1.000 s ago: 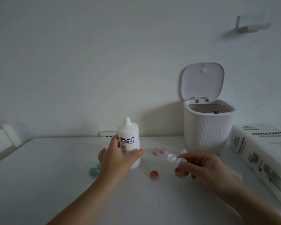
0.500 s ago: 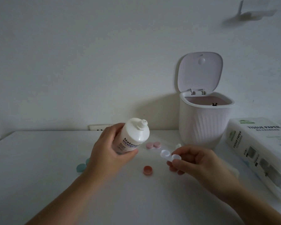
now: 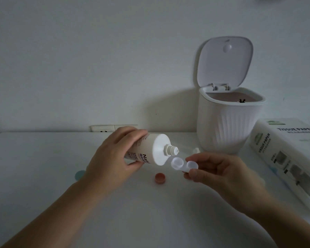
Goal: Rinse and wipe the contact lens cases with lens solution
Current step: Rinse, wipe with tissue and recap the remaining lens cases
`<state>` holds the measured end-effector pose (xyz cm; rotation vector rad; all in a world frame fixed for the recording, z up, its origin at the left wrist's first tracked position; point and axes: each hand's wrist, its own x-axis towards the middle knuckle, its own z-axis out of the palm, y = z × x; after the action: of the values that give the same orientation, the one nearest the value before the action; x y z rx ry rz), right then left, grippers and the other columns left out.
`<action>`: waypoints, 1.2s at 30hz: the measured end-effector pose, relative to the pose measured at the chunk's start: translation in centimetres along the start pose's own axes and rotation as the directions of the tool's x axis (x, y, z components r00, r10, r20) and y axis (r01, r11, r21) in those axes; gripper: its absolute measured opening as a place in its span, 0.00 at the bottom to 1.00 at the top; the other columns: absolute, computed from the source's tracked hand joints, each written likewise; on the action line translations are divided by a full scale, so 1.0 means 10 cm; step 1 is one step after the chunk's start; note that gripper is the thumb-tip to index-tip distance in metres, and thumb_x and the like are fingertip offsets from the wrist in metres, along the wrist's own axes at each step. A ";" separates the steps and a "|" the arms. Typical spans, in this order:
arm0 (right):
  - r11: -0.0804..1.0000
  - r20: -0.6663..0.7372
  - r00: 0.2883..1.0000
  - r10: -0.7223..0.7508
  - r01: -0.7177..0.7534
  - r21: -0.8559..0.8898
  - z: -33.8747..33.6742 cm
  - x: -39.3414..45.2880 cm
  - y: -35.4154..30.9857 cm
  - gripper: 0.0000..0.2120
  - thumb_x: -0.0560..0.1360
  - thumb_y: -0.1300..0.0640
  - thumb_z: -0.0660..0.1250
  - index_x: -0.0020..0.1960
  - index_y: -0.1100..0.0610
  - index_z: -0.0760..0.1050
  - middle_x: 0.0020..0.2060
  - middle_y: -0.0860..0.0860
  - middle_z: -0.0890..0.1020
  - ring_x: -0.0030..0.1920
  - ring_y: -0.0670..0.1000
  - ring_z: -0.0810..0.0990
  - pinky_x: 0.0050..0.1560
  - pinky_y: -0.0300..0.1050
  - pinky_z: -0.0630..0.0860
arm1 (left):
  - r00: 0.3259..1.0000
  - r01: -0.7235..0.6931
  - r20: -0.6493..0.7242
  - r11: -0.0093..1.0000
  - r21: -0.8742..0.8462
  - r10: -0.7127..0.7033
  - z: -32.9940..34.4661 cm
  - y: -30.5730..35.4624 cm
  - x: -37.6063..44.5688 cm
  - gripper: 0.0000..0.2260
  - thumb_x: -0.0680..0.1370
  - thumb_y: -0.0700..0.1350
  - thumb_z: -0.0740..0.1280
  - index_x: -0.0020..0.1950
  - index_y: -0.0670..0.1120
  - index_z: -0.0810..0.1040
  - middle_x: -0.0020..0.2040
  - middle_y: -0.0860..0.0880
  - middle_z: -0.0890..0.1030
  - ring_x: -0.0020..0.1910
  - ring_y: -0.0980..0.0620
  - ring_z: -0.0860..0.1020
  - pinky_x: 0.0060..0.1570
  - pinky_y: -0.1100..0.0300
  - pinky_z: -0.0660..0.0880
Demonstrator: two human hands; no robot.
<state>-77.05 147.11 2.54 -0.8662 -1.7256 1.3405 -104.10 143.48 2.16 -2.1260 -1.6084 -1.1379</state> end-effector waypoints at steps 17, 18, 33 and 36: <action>0.998 0.017 1.000 -0.006 0.007 -0.058 -0.01 0.00 0.08 0.17 0.63 0.42 0.75 0.52 0.42 0.84 0.44 0.49 0.89 0.48 0.50 0.88 0.56 0.43 0.81 | 0.997 -0.074 0.001 0.991 0.110 0.074 0.03 -0.09 0.01 0.32 0.62 0.31 0.80 0.65 0.45 0.79 0.61 0.45 0.78 0.62 0.42 0.77 0.68 0.54 0.68; 0.998 0.016 1.000 -0.008 0.008 -0.059 -0.01 0.00 0.08 0.17 0.63 0.42 0.75 0.52 0.42 0.84 0.44 0.49 0.89 0.48 0.50 0.88 0.56 0.43 0.82 | 0.997 -0.075 0.001 0.990 0.117 0.075 0.03 -0.10 0.01 0.32 0.62 0.31 0.79 0.65 0.45 0.79 0.61 0.45 0.78 0.62 0.41 0.76 0.69 0.53 0.67; 0.994 0.007 1.000 0.012 -0.011 -0.107 -0.01 0.00 0.08 0.16 0.63 0.43 0.75 0.50 0.44 0.85 0.42 0.47 0.88 0.46 0.47 0.88 0.51 0.35 0.80 | 0.994 -0.108 -0.009 0.983 0.146 0.110 0.03 -0.09 0.02 0.31 0.61 0.28 0.78 0.63 0.43 0.80 0.59 0.42 0.78 0.60 0.39 0.76 0.64 0.38 0.71; 0.994 0.008 1.000 0.022 -0.021 -0.109 -0.01 0.00 0.08 0.16 0.64 0.44 0.75 0.51 0.47 0.85 0.42 0.48 0.88 0.46 0.47 0.87 0.49 0.33 0.80 | 0.995 -0.100 -0.009 0.984 0.146 0.103 0.03 -0.08 0.02 0.31 0.61 0.29 0.78 0.63 0.44 0.79 0.60 0.43 0.77 0.61 0.39 0.75 0.65 0.39 0.71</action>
<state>-76.92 147.35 1.76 -0.9432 -1.8152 1.2764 -104.69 144.11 1.94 -2.0740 -1.5079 -0.9732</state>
